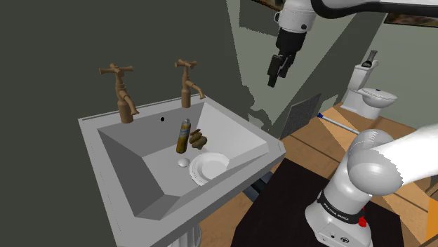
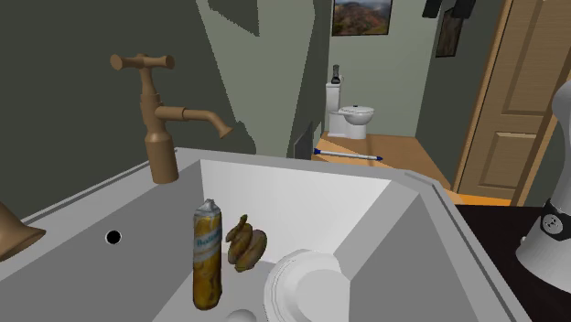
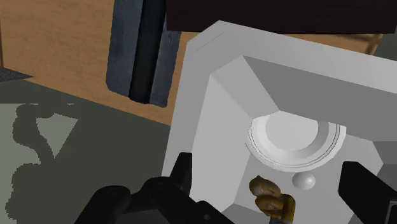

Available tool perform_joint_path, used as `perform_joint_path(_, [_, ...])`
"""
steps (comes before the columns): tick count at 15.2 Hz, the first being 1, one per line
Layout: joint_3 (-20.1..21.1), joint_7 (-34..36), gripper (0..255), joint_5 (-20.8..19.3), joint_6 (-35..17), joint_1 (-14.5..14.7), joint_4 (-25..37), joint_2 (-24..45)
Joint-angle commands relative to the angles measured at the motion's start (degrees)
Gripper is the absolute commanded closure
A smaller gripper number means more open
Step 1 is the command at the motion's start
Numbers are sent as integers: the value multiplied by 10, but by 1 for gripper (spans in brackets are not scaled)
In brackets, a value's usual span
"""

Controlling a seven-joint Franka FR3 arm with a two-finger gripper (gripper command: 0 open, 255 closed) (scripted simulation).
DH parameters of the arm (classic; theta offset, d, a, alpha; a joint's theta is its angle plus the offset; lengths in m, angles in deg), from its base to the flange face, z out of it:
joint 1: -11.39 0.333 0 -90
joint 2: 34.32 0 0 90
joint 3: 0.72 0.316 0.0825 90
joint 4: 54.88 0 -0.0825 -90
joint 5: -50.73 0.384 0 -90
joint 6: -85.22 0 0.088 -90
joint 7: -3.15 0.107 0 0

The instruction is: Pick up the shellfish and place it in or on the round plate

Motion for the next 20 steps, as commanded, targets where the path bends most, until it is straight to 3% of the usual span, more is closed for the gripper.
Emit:
perform_joint_path(1, [0,0,0,0,0,0,0,0])
perform_joint_path(11, [18,60,0,12,-193,-7,-44,140])
perform_joint_path(20, [35,115,0,4,-342,-16,-11,314])
